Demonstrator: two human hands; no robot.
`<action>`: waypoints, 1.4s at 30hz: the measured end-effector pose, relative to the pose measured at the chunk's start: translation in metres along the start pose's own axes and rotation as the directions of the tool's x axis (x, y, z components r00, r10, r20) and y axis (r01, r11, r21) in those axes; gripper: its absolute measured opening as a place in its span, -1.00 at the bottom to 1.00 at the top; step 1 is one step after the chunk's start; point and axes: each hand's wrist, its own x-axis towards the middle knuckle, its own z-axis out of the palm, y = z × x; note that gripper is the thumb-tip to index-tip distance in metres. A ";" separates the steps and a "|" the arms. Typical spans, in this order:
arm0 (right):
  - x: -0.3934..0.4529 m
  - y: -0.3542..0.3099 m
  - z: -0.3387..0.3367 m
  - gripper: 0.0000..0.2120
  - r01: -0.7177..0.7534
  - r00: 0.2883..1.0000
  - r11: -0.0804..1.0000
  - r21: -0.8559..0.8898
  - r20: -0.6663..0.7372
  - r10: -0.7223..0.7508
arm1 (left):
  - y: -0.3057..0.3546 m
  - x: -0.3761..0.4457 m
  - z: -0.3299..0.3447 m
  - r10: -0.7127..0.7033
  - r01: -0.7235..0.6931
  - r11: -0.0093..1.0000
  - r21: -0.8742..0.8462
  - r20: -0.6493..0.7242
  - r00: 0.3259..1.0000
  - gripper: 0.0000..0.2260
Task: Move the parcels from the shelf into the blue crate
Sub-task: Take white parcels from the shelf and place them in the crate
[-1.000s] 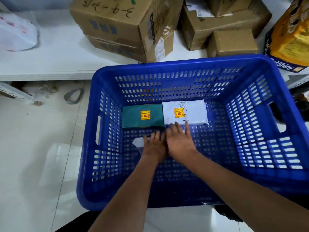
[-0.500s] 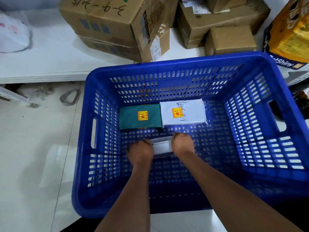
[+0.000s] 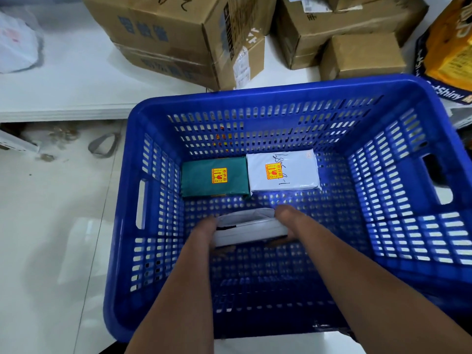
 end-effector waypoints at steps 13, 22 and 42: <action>0.038 -0.010 -0.037 -0.86 0.285 0.939 0.917 -0.278 -0.113 -0.326 | 0.019 0.014 -0.019 -0.158 0.161 0.985 -0.060 0.060 0.986 -0.80; 0.050 -0.004 -0.029 -0.18 0.389 0.884 0.403 -0.829 0.212 -0.417 | 0.051 0.019 -0.029 -0.372 0.418 0.904 -0.088 0.316 0.873 -0.55; 0.036 -0.022 -0.038 -0.31 0.565 0.822 0.759 -0.324 0.301 -0.483 | 0.020 0.046 -0.069 -0.265 0.223 0.913 0.340 0.083 0.961 -0.60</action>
